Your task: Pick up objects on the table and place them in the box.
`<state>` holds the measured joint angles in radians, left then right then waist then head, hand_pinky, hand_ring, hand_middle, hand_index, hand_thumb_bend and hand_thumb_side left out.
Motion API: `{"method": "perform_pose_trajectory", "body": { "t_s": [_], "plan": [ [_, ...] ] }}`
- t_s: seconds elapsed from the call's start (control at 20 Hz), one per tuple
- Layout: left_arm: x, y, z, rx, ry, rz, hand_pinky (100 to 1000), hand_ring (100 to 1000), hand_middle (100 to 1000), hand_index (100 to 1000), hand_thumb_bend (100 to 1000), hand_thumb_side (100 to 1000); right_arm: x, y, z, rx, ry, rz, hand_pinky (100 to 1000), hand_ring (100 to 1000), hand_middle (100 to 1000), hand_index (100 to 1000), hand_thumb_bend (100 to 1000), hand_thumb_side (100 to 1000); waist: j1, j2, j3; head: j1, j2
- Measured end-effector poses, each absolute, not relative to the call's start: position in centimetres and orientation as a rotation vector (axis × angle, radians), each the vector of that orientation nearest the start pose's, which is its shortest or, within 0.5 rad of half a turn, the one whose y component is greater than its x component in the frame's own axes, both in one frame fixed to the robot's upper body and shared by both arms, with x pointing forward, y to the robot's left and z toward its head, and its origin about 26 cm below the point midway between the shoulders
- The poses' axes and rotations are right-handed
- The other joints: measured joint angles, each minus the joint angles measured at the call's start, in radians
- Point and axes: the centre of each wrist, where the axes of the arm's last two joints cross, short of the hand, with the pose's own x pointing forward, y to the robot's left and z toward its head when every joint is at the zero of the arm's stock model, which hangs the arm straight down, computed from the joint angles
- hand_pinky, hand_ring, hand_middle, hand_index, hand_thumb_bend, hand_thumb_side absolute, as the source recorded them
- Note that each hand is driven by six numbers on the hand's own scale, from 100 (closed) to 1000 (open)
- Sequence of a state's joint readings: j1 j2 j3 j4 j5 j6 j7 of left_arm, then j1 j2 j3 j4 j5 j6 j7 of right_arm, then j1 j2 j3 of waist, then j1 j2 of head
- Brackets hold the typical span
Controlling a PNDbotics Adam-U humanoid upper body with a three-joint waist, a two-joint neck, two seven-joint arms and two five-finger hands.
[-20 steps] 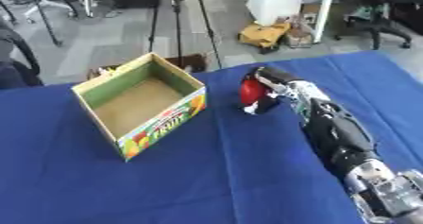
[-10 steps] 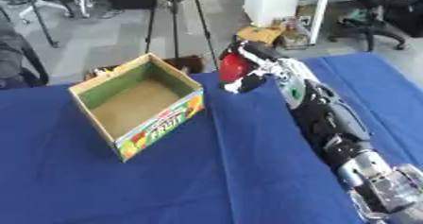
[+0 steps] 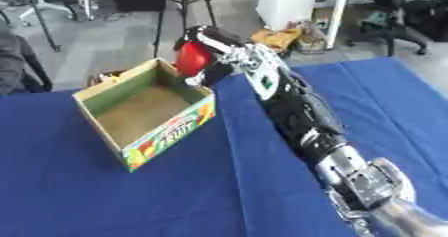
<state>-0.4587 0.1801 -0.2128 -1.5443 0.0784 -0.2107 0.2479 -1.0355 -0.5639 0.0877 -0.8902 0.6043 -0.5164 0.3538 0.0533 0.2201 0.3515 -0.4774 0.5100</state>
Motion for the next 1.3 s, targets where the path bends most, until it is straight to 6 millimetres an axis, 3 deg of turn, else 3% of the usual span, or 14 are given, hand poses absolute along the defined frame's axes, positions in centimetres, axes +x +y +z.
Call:
{"method": "perform_pose_trajectory", "body": {
  "t_s": [0.2, 0.25, 0.35, 0.5, 0.6, 0.65, 0.75, 0.9, 1.0, 1.1, 1.3],
  "plan": [
    [36.6, 17.5, 11.7, -0.083, -2.17, -0.138, 556, 557, 585, 755, 615, 973, 48.6, -31.5, 24.4, -0.698, -1.799, 1.531, 228, 350, 772, 793, 150, 100, 0.001, 0.0, 0.013, -0.01, 0.0],
    [36.6, 17.4, 11.7, -0.088, -2.17, -0.14, 556, 558, 582, 756, 616, 974, 48.6, -31.5, 24.2, -0.695, -1.787, 1.54, 244, 392, 804, 805, 181, 100, 0.001, 0.0, 0.018, -0.014, -0.001],
    [36.6, 16.8, 12.0, -0.111, -2.179, -0.15, 556, 558, 581, 756, 617, 974, 48.8, -31.6, 23.4, -0.69, -1.743, 1.562, 242, 394, 805, 805, 183, 100, 0.003, 0.001, 0.06, -0.031, -0.007],
    [36.5, 16.3, 12.3, -0.135, -2.185, -0.167, 555, 557, 580, 755, 617, 974, 49.2, -31.4, 22.0, -0.687, -1.691, 1.587, 247, 408, 807, 806, 229, 100, -0.002, 0.003, 0.081, -0.053, -0.021],
    [36.5, 16.2, 12.3, -0.138, -2.186, -0.17, 555, 557, 579, 755, 616, 974, 49.2, -31.6, 21.6, -0.712, -1.675, 1.586, 370, 494, 824, 816, 311, 203, -0.001, 0.006, 0.085, -0.062, -0.028],
    [36.5, 16.2, 12.3, -0.139, -2.186, -0.17, 555, 557, 579, 755, 616, 974, 49.3, -31.7, 21.5, -0.727, -1.671, 1.588, 540, 619, 839, 831, 384, 283, -0.001, 0.007, 0.085, -0.065, -0.029],
    [36.5, 16.2, 12.3, -0.14, -2.186, -0.171, 554, 557, 579, 755, 616, 974, 49.3, -31.5, 21.3, -0.76, -1.671, 1.6, 766, 799, 879, 856, 467, 380, -0.002, 0.008, 0.085, -0.07, -0.033],
    [36.4, 15.9, 12.3, -0.149, -2.187, -0.175, 554, 557, 579, 755, 617, 974, 49.4, -31.3, 21.1, -0.816, -1.668, 1.639, 933, 910, 919, 884, 499, 502, -0.004, 0.009, 0.084, -0.072, -0.038],
    [36.4, 15.8, 12.4, -0.152, -2.187, -0.173, 553, 557, 579, 755, 618, 974, 49.4, -31.0, 21.1, -0.844, -1.672, 1.669, 999, 956, 942, 901, 545, 619, -0.004, 0.01, 0.083, -0.072, -0.041],
    [36.4, 15.8, 12.4, -0.153, -2.188, -0.173, 553, 557, 579, 755, 618, 974, 49.5, -30.9, 21.2, -0.871, -1.675, 1.695, 1000, 980, 952, 914, 602, 705, -0.005, 0.01, 0.08, -0.074, -0.043],
    [36.4, 15.8, 12.4, -0.153, -2.19, -0.173, 552, 558, 579, 754, 620, 974, 49.5, -30.7, 21.3, -0.911, -1.681, 1.729, 1000, 974, 945, 916, 639, 733, -0.007, 0.01, 0.073, -0.08, -0.046]
  ]
}}
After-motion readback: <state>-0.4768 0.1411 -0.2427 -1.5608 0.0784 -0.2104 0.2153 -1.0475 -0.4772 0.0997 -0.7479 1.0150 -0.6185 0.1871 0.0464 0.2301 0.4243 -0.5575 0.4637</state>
